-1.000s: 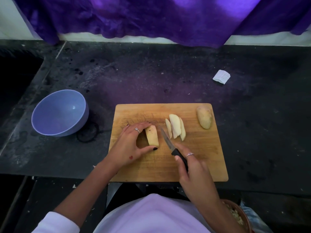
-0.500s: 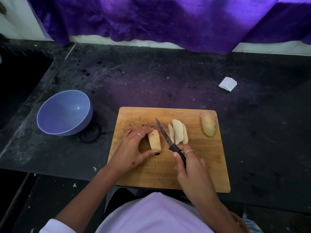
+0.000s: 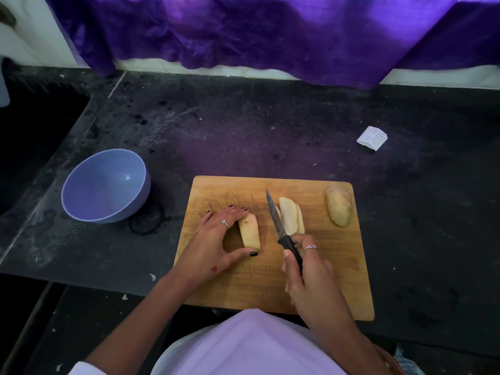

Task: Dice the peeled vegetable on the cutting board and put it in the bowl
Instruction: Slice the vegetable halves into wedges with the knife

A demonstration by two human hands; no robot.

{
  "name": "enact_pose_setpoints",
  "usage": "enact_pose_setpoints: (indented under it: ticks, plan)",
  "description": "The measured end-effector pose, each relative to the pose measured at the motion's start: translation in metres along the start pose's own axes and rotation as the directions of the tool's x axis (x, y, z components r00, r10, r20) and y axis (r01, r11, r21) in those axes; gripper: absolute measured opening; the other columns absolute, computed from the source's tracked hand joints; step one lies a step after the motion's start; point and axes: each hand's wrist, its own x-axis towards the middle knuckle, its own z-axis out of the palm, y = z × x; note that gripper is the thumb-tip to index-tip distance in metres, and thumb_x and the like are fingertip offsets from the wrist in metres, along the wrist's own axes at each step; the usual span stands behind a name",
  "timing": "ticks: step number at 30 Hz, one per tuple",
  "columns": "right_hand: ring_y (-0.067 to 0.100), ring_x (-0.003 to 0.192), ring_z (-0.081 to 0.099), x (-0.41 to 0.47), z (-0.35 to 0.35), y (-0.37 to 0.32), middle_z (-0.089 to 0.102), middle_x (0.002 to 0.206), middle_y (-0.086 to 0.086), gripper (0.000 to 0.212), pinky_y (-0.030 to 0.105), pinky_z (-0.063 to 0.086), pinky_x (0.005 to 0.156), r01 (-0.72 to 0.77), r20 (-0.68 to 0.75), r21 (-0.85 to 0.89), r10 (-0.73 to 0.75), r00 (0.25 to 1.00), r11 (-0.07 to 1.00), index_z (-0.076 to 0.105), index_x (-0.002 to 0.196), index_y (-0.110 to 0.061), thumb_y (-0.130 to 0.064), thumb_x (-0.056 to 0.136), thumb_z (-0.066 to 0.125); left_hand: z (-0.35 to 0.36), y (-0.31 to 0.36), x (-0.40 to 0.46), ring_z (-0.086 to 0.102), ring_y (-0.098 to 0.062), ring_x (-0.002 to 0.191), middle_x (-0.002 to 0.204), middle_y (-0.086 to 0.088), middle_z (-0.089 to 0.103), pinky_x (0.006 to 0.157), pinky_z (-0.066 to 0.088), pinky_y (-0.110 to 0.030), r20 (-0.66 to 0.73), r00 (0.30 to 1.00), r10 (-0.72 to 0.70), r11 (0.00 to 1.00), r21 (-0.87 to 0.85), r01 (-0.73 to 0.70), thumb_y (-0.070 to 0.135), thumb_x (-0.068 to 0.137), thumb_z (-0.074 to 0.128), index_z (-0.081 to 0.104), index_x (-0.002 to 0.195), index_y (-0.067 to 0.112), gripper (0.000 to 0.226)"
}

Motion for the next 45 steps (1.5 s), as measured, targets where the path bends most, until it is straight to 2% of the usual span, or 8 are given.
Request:
enact_pose_setpoints:
  ticks: [12, 18, 22, 27, 35, 39, 42, 45]
  plan:
    - [0.009, 0.061, 0.055, -0.002, 0.004, -0.004, 0.056, 0.077, -0.002, 0.036, 0.027, 0.050, 0.056, -0.026, 0.025, 0.005, 0.026, 0.999, 1.000, 0.039, 0.133, -0.035, -0.026, 0.099, 0.042, 0.002, -0.001, -0.001, 0.018, 0.012, 0.132, 0.136, 0.029, 0.029, 0.118, 0.007, -0.029, -0.009, 1.000, -0.005, 1.000, -0.026, 0.005, 0.054, 0.075, 0.068, 0.038, 0.140, 0.035, 0.074]
    - [-0.008, 0.071, 0.050, -0.004, -0.002, -0.023, 0.048, 0.075, -0.012, 0.032, 0.010, 0.042, 0.059, -0.001, -0.032, -0.042, 0.000, 0.999, 0.999, 0.046, 0.129, -0.032, -0.023, 0.098, 0.045, 0.000, -0.001, -0.002, 0.018, 0.010, 0.133, 0.141, 0.024, 0.031, 0.116, 0.005, -0.026, 0.012, 1.000, 0.001, 0.999, -0.034, 0.000, 0.054, 0.076, 0.066, 0.036, 0.142, 0.034, 0.075]
    - [0.003, 0.063, 0.051, -0.003, 0.002, -0.035, 0.051, 0.076, -0.013, 0.030, 0.018, 0.044, 0.061, 0.045, -0.028, -0.138, -0.049, 0.998, 0.989, 0.050, 0.128, -0.025, -0.022, 0.098, 0.045, -0.003, -0.004, -0.001, 0.018, 0.009, 0.133, 0.145, 0.020, 0.033, 0.116, 0.003, -0.026, 0.027, 0.999, 0.023, 0.999, -0.024, -0.022, 0.052, 0.078, 0.065, 0.036, 0.142, 0.032, 0.073]
    - [0.009, 0.078, 0.060, -0.004, 0.010, -0.041, 0.064, 0.092, -0.001, 0.032, 0.026, 0.051, 0.072, 0.038, -0.044, -0.158, -0.045, 0.998, 0.987, 0.051, 0.130, -0.021, -0.019, 0.098, 0.046, 0.000, -0.006, 0.001, 0.024, 0.008, 0.131, 0.145, 0.013, 0.041, 0.116, 0.006, -0.026, -0.016, 0.998, 0.055, 0.997, -0.045, -0.055, 0.058, 0.074, 0.062, 0.041, 0.140, 0.030, 0.074]
    - [0.009, 0.072, 0.060, -0.001, 0.017, -0.052, 0.063, 0.089, -0.003, 0.033, 0.026, 0.053, 0.065, 0.002, -0.043, -0.258, -0.013, 0.999, 0.966, 0.050, 0.131, -0.023, -0.022, 0.099, 0.045, -0.005, -0.009, 0.008, 0.027, 0.006, 0.127, 0.142, 0.004, 0.047, 0.116, 0.004, -0.026, -0.035, 0.998, 0.061, 0.996, -0.055, -0.063, 0.052, 0.069, 0.073, 0.048, 0.135, 0.026, 0.075]
    - [0.013, 0.067, 0.057, 0.001, 0.015, -0.061, 0.051, 0.078, -0.005, 0.032, 0.031, 0.052, 0.062, -0.036, 0.003, -0.336, 0.039, 0.999, 0.941, 0.048, 0.131, -0.025, -0.023, 0.099, 0.042, -0.005, -0.007, 0.008, 0.031, 0.000, 0.131, 0.142, 0.005, 0.046, 0.115, 0.003, -0.024, -0.043, 0.998, 0.043, 0.997, -0.059, -0.045, 0.048, 0.069, 0.075, 0.049, 0.135, 0.024, 0.075]
    - [0.015, 0.071, 0.055, 0.008, 0.011, -0.069, 0.035, 0.074, -0.011, 0.031, 0.032, 0.053, 0.064, -0.078, 0.037, -0.417, 0.102, 0.994, 0.906, 0.046, 0.129, -0.025, -0.021, 0.099, 0.044, -0.002, -0.007, 0.009, 0.026, 0.008, 0.125, 0.141, 0.007, 0.047, 0.113, 0.003, -0.020, -0.057, 0.998, 0.036, 0.996, -0.084, -0.041, 0.046, 0.068, 0.076, 0.050, 0.134, 0.023, 0.075]
    - [0.014, 0.075, 0.051, 0.014, 0.011, -0.077, 0.031, 0.074, -0.012, 0.034, 0.029, 0.049, 0.062, -0.067, 0.068, -0.472, 0.112, 0.991, 0.879, 0.045, 0.130, -0.024, -0.018, 0.097, 0.049, 0.000, -0.007, 0.008, 0.025, 0.008, 0.124, 0.140, 0.008, 0.048, 0.112, 0.004, -0.020, -0.067, 0.997, 0.036, 0.993, -0.111, -0.044, 0.043, 0.069, 0.077, 0.051, 0.134, 0.022, 0.074]
